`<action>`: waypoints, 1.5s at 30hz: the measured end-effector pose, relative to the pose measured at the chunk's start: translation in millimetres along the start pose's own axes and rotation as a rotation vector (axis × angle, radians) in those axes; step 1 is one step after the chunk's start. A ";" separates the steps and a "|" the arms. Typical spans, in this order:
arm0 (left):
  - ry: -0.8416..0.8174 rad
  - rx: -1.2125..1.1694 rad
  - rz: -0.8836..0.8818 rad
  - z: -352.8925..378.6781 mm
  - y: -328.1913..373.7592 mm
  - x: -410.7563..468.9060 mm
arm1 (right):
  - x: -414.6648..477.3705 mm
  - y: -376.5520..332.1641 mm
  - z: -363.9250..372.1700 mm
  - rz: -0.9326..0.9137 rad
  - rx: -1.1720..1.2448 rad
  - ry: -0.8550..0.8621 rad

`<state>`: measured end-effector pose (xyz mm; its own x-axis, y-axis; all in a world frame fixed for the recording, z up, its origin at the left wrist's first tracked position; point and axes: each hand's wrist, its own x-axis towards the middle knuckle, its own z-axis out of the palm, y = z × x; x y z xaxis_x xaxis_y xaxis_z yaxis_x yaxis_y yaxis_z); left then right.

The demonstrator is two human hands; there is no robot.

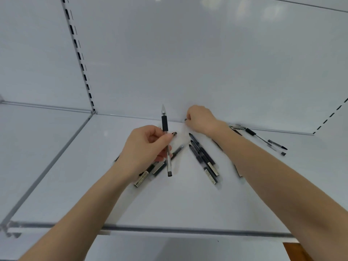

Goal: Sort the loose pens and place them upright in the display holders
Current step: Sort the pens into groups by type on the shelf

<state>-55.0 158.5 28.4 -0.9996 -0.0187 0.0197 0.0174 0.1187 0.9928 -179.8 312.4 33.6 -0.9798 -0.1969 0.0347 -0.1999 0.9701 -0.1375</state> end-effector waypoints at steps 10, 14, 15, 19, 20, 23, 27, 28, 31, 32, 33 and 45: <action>-0.076 0.083 0.093 7.1 3.6 -10.7 | -79.2 -7.4 -61.3 -0.067 1.243 0.271; -0.086 0.110 0.122 8.8 6.9 -15.3 | -94.0 -8.9 -61.0 -0.092 1.159 0.247; -0.089 0.114 0.123 8.7 7.4 -15.9 | -95.8 -8.4 -61.0 -0.091 1.151 0.246; -0.091 0.147 0.155 6.8 8.9 -19.3 | -99.8 -7.7 -61.8 -0.081 1.150 0.261; -0.091 0.154 0.163 6.5 9.6 -19.8 | -101.2 -8.2 -62.0 -0.086 1.149 0.254; -0.085 0.165 0.175 5.3 11.8 -20.9 | -105.6 -12.6 -59.6 -0.118 1.143 0.203; -0.040 0.142 0.181 4.6 11.5 -23.6 | -111.6 -18.5 -51.7 -0.122 1.174 0.197; -0.027 0.141 0.188 5.1 11.4 -24.3 | -112.6 -19.7 -50.5 -0.120 1.174 0.213; -0.004 0.145 0.213 7.9 12.1 -26.0 | -115.8 -22.7 -48.4 -0.109 1.169 0.261; -0.001 0.146 0.221 8.7 12.1 -26.0 | -116.6 -23.3 -48.1 -0.101 1.178 0.278; 0.001 0.146 0.225 9.5 12.3 -25.7 | -117.0 -23.5 -47.7 -0.095 1.186 0.292; 0.041 0.319 0.250 9.3 7.1 -14.7 | -126.3 0.8 -37.3 -0.019 1.206 0.230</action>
<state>-40.3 168.8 34.1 -0.9636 0.0104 0.2670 0.2458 0.4263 0.8705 -56.0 343.3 66.1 -0.9770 -0.0618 0.2039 -0.2121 0.1906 -0.9585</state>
